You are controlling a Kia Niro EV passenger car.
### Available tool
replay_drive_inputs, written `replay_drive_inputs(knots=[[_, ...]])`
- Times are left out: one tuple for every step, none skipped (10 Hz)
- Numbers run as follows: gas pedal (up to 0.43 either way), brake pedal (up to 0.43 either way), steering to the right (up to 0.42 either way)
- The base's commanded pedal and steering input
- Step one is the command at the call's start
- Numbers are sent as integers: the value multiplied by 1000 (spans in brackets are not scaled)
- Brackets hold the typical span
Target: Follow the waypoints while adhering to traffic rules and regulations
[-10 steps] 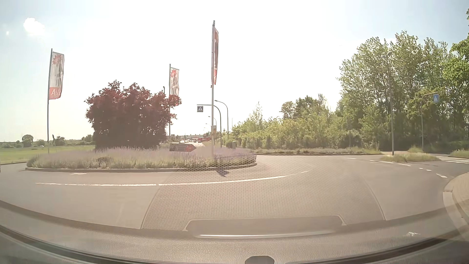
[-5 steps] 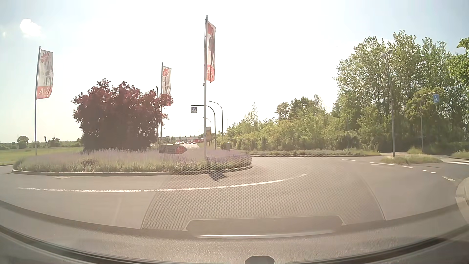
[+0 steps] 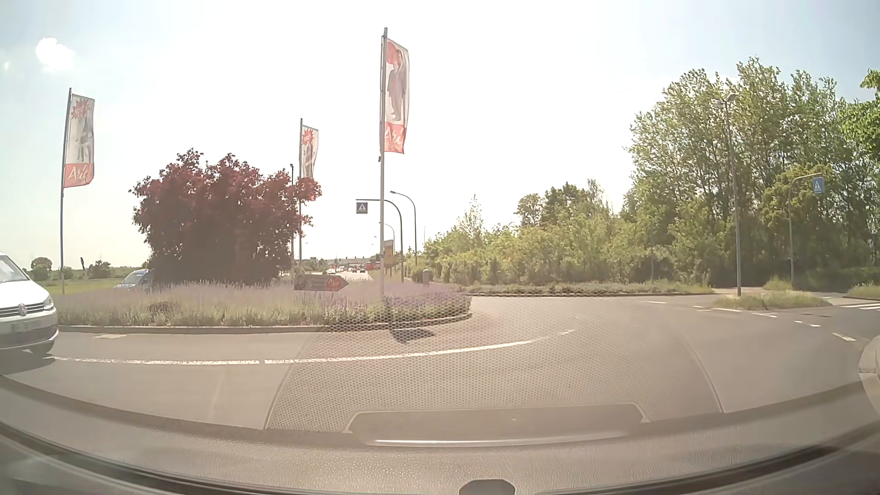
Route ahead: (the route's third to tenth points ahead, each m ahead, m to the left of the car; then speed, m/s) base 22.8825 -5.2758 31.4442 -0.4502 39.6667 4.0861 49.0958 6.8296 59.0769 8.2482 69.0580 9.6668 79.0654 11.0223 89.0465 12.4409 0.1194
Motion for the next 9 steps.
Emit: replay_drive_inputs(knots=[[0, 311, 81], [0, 311, 81], [0, 311, 80], [0, 311, 81], [0, 311, 81], [0, 311, 81], [0, 311, 81], [0, 305, 81], [0, 305, 81]])
